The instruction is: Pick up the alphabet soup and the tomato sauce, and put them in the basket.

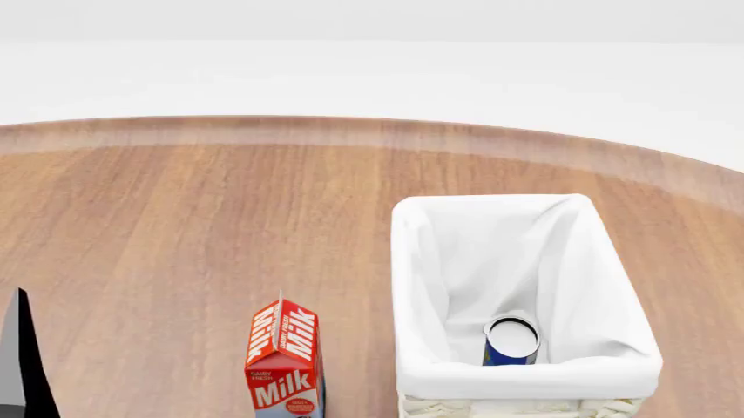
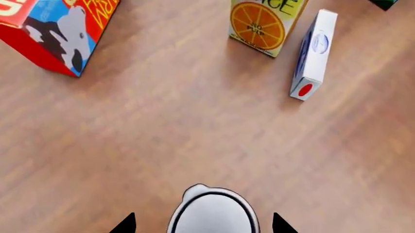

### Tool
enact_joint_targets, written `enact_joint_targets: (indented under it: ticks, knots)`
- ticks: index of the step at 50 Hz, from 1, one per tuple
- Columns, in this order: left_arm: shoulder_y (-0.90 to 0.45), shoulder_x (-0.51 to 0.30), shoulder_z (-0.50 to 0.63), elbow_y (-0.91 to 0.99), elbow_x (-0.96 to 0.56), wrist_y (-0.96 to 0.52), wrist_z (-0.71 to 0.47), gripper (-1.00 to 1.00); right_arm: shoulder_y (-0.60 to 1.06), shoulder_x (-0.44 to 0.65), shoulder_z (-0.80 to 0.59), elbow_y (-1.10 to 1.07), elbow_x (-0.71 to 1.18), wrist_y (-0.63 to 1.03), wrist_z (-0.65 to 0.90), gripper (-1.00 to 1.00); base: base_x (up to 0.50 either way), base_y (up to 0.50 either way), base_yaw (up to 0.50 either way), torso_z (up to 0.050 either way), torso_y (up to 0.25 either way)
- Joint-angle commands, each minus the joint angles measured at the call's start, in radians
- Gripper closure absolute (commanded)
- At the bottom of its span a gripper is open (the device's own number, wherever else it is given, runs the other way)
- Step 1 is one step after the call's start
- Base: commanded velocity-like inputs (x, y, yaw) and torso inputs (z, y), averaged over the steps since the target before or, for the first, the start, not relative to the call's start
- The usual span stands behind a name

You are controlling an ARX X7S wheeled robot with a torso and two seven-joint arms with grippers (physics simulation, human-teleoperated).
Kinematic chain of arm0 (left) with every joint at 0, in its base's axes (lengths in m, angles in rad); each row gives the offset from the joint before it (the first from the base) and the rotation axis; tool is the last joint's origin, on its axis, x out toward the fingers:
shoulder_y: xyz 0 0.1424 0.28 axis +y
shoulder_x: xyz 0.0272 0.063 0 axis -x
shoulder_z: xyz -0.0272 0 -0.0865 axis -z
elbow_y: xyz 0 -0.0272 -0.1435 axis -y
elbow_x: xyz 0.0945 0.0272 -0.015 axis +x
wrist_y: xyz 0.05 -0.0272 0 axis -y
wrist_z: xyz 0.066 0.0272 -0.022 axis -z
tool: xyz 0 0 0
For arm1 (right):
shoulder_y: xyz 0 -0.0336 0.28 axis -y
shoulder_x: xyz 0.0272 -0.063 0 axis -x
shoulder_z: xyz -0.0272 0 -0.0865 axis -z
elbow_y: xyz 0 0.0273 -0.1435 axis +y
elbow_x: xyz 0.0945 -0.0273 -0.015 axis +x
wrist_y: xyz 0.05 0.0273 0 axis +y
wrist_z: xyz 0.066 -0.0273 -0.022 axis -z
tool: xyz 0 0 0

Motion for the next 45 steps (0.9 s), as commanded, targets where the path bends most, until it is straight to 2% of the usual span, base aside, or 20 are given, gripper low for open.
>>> enact_joint_targets:
  ticks: [1, 22, 45]
  knots:
    - [0.005, -0.004, -0.003, -0.001, -0.004, 0.007, -0.003, -1.00, -0.007, -0.010, -0.014, 0.043, -0.017, -0.032, -0.023, -1.00, 0.00, 0.00, 0.00, 0.000, 0.000]
    - [-0.001, -0.007, 0.006, -0.004, -0.003, 0.004, -0.007, -1.00, -0.029, -0.026, -0.036, 0.159, -0.060, -0.113, -0.080, -1.00, 0.00, 0.00, 0.00, 0.000, 0.000]
    - [-0.005, -0.012, 0.011, 0.002, -0.005, 0.000, -0.013, -1.00, -0.042, -0.029, -0.040, 0.194, -0.069, -0.149, -0.096, -1.00, 0.00, 0.00, 0.00, 0.000, 0.000]
